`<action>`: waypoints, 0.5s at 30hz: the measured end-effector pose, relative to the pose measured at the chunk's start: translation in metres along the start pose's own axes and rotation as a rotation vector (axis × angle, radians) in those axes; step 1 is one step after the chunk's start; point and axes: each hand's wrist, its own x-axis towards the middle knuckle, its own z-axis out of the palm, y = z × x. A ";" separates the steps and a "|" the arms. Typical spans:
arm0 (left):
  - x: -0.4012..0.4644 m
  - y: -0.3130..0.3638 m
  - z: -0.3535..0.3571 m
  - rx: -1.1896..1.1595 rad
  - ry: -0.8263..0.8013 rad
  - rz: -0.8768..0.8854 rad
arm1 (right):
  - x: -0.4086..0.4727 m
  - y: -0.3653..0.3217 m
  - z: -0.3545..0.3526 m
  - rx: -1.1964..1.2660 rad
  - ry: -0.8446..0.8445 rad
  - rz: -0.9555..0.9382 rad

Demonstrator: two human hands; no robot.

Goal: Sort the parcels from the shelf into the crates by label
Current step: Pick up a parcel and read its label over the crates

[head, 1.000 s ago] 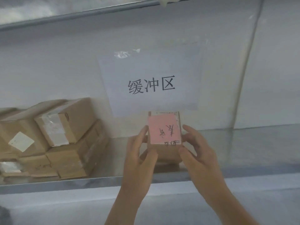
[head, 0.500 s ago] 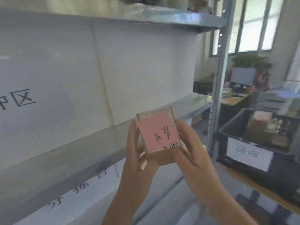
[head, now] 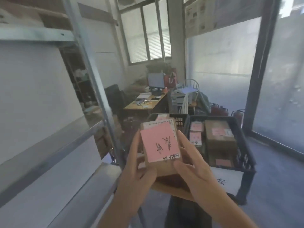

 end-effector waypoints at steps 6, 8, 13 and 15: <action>0.068 -0.022 0.120 -0.054 -0.173 0.030 | 0.010 0.027 -0.123 -0.135 0.123 0.069; 0.082 -0.029 0.149 -0.068 -0.220 0.034 | 0.011 0.037 -0.149 -0.162 0.153 0.106; 0.113 -0.055 0.198 -0.080 -0.293 -0.001 | 0.020 0.065 -0.189 -0.238 0.245 0.228; 0.126 -0.066 0.212 -0.078 -0.330 -0.025 | 0.029 0.076 -0.195 -0.284 0.280 0.277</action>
